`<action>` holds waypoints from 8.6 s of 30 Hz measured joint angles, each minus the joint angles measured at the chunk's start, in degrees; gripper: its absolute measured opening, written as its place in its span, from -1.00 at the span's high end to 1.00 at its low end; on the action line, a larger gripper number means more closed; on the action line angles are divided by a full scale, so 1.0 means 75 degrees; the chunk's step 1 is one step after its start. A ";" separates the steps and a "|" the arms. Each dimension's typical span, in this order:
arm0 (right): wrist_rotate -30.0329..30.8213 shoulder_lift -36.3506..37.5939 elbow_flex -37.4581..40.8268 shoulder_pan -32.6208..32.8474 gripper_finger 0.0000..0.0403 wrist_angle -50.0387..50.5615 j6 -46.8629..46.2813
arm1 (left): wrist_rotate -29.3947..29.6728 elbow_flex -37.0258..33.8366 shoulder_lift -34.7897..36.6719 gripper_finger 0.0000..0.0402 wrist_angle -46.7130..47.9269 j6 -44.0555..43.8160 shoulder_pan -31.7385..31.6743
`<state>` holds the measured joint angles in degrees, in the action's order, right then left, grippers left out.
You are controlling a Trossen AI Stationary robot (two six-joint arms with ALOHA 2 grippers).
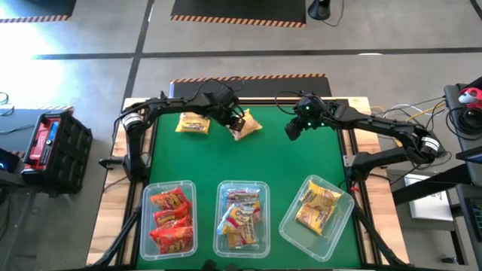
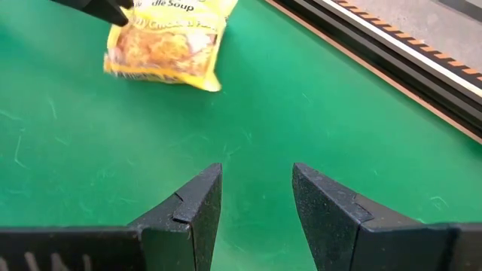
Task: Sort Maruchan noodles
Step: Put the yellow noodle pack into the right transparent bin
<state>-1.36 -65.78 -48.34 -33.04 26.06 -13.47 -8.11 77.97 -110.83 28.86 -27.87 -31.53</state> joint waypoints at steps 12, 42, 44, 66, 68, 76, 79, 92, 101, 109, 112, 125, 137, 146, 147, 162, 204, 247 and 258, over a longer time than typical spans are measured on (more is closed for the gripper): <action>-0.0006 0.0000 0.0000 0.0000 0.24 -0.0059 -0.0003 | 0.1191 0.0000 -0.0002 0.27 -0.0530 -0.0694 -0.0032; -0.0076 -0.0566 0.0000 0.0015 0.24 -0.2168 -0.2596 | 0.1039 -0.1102 -0.0012 0.27 -0.0509 -0.1348 0.0102; -0.0108 -0.0846 0.0000 0.0015 0.24 -0.2163 -0.2702 | 0.1042 -0.1102 -0.0012 0.27 -0.0606 -0.1356 0.0102; -0.1217 -0.2262 -0.0006 -0.0074 0.24 -0.3123 -0.3164 | 0.0296 0.0224 -0.0743 0.27 0.0406 0.0076 0.0941; -0.1212 -0.2261 -0.0006 -0.0151 0.24 -0.3121 -0.3134 | 0.0147 0.0405 -0.0743 0.27 0.0901 0.0535 0.1084; -0.1213 -0.2261 -0.0006 -0.0325 0.24 -0.3118 -0.3004 | 0.0176 0.1506 -0.0699 0.27 0.1292 0.1474 0.1160; -0.1211 -0.2261 -0.0006 -0.0354 0.24 -0.3116 -0.2979 | 0.0158 0.1970 -0.0711 0.27 0.1221 0.1720 0.1186; -0.0791 -0.2261 -0.0006 -0.0420 0.24 -0.3096 -0.2689 | -0.0458 0.2075 -0.1319 0.27 0.1338 0.1623 0.1355; -0.1266 -0.2259 -0.0009 -0.0417 0.24 -0.2591 -0.2585 | 0.0385 0.1777 -0.1341 0.27 0.1917 0.1671 0.1369; -0.2248 -0.2259 -0.0008 -0.0417 0.24 -0.2536 -0.2457 | 0.0733 0.1599 -0.1683 0.27 0.1522 0.1525 0.1399; -0.2641 -0.2259 0.0011 -0.0417 0.24 -0.2542 -0.2459 | 0.0905 0.1434 -0.1711 0.27 0.1411 0.1681 0.1399; -0.4080 -0.3082 0.0061 -0.0417 0.24 -0.2693 -0.2652 | 0.1057 0.1163 -0.1734 0.27 0.0916 0.1990 0.1376; -0.4458 -0.3833 0.0061 -0.0417 0.24 -0.3829 -0.2895 | 0.1042 0.1140 -0.1734 0.27 0.0878 0.1876 0.1376; -0.4639 -0.3692 0.0061 -0.0417 0.24 -0.3966 -0.2860 | 0.1033 0.0729 -0.1697 0.27 0.0608 0.1412 0.1376; -0.4571 -0.3692 0.0061 -0.0417 0.24 -0.3958 -0.2841 | 0.1033 0.0718 -0.1693 0.27 0.0596 0.1316 0.1376; -0.6019 -0.3692 0.0013 -0.0571 0.03 -0.3915 -0.3264 | 0.1029 0.0694 -0.1693 0.27 0.0472 0.0973 0.1415; -0.5078 -0.4812 -0.0968 -0.1029 -0.35 -0.3814 -0.2142 | 0.1197 0.0691 -0.1693 0.27 0.0481 0.0643 0.1545; -0.6724 -0.5507 -0.1355 -0.0828 -0.08 -0.4059 -0.2614 | 0.1695 0.0612 -0.1193 0.27 0.0383 0.0416 0.1682; -0.6707 -0.5494 -0.1465 -0.0878 -0.08 -0.3812 -0.2859 | 0.1587 0.0612 -0.1186 0.27 0.0006 0.0568 0.1892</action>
<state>-51.66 -106.98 -59.32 -39.62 -2.53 -34.92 3.79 82.56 -119.72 28.91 -23.62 -17.34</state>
